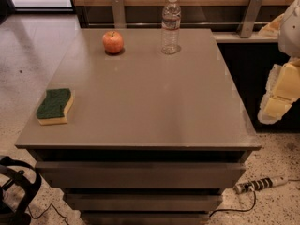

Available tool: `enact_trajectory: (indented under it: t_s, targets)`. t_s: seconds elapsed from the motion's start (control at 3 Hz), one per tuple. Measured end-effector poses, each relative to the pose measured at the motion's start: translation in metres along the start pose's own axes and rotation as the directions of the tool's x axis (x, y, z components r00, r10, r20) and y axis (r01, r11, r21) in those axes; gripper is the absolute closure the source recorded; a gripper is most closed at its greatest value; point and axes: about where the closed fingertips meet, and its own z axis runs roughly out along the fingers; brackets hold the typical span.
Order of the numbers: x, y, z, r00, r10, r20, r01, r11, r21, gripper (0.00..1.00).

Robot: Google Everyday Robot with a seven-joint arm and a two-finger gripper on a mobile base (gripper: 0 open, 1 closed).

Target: Move water bottle near sponge

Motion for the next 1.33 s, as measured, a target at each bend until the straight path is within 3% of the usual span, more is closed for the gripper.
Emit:
enact_trajectory:
  t_s: [0.67,1.0,1.33]
  targets:
    - [0.005,-0.011,-0.001,0.999,0.034,0.018,-0.035,0.9994,0.002,0.00]
    - [0.023,-0.028,0.001,0.987,0.135,0.083,-0.137,0.9902,0.026,0.00]
    - [0.041,-0.044,0.002,0.957,0.219,0.192,-0.240,0.9657,0.098,0.00]
